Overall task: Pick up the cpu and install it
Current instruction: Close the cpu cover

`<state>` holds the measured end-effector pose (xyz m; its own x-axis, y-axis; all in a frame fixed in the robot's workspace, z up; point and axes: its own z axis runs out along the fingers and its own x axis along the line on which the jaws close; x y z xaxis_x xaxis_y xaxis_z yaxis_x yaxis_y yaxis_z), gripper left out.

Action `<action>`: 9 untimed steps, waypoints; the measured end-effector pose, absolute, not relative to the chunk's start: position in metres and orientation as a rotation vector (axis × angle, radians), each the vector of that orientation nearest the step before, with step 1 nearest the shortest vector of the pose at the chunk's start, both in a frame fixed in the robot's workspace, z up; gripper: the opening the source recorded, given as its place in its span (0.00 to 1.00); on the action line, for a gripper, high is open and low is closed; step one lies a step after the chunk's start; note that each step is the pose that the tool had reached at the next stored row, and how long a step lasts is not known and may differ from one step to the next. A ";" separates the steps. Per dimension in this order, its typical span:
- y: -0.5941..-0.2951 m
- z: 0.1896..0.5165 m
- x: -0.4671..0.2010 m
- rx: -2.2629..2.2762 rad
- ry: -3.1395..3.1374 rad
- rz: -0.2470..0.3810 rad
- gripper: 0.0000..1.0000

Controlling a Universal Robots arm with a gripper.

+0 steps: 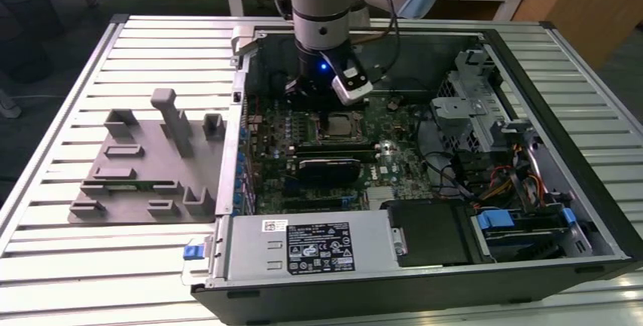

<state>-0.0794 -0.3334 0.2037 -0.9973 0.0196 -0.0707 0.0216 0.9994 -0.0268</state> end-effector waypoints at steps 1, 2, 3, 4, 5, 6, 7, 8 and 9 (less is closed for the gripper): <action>-0.333 0.203 -0.080 0.032 3.071 -0.042 0.11; -0.333 0.202 -0.080 0.032 3.071 -0.042 0.11; -0.333 0.201 -0.080 0.032 3.071 -0.042 0.11; -0.333 0.200 -0.081 0.032 3.071 -0.042 0.11; -0.333 0.200 -0.081 0.032 3.071 -0.042 0.11; -0.333 0.199 -0.081 0.032 3.071 -0.042 0.11; -0.333 0.199 -0.081 0.031 3.072 -0.043 0.11; -0.333 0.199 -0.081 0.031 3.071 -0.043 0.11; -0.333 0.198 -0.081 0.031 3.072 -0.043 0.11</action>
